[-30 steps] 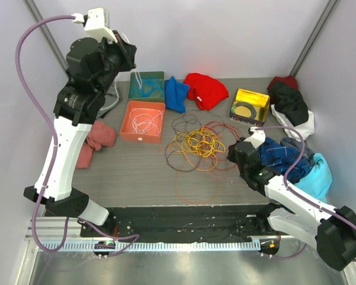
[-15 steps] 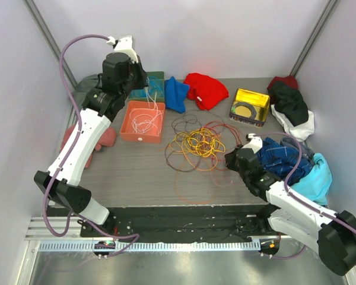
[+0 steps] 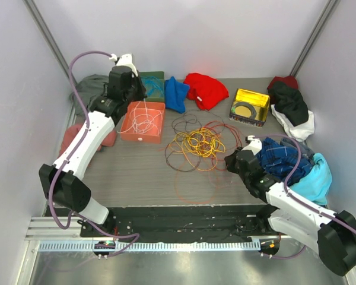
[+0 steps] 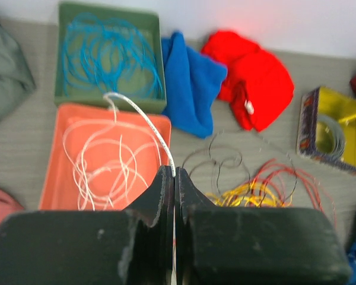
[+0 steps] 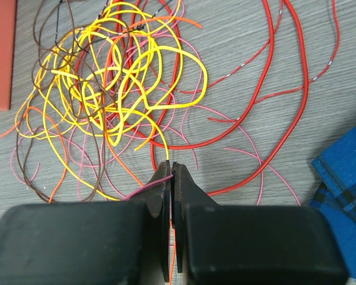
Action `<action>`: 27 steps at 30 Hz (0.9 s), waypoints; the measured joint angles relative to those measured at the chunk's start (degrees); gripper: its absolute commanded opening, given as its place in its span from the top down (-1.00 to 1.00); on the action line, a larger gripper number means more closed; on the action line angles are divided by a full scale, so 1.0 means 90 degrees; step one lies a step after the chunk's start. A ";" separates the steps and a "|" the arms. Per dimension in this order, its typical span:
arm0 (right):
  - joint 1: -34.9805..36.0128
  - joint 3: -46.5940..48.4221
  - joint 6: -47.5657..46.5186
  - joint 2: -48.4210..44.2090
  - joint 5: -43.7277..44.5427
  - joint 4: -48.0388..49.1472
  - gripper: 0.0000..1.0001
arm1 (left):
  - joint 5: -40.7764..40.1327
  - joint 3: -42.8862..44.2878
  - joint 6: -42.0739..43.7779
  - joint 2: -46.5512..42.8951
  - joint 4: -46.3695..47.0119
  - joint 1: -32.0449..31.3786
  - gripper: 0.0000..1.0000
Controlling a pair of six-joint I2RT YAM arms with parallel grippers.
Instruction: Untangle the cables
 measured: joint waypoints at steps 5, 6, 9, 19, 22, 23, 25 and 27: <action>0.0000 -0.0007 0.0002 0.0194 -0.0070 0.0080 0.98 | 0.0189 -0.0821 -0.0206 -0.0007 0.0097 0.0000 1.00; 0.0000 -0.0012 0.0002 0.0226 -0.0092 0.0102 0.98 | 0.0204 -0.0947 -0.0226 -0.0007 0.0109 0.0000 1.00; 0.0000 -0.0024 0.0002 0.0277 -0.0141 0.0148 0.98 | 0.0228 -0.1173 -0.0257 0.0070 0.0153 0.0000 1.00; 0.0000 -0.0061 0.0000 0.0138 -0.0165 0.0141 0.99 | 0.0146 -0.1083 -0.0289 0.1134 0.0313 0.0000 -0.26; 0.0000 -0.0061 -0.0002 0.0073 -0.0163 0.0143 0.98 | -0.0100 -0.1086 -0.0279 0.1005 0.0291 0.0000 -0.87; 0.0000 -0.0061 -0.0002 0.0063 -0.0163 0.0143 0.98 | -0.0197 -0.1086 -0.0221 0.0913 0.0289 0.0000 -0.95; 0.0000 -0.0061 -0.0002 0.0063 -0.0163 0.0143 0.98 | -0.0384 -0.1086 -0.0170 0.0695 0.0291 0.0000 -1.00; 0.0000 -0.0061 -0.0005 0.0063 -0.0163 0.0143 0.98 | -0.0563 -0.1086 -0.0155 0.0389 0.0274 0.0005 -0.99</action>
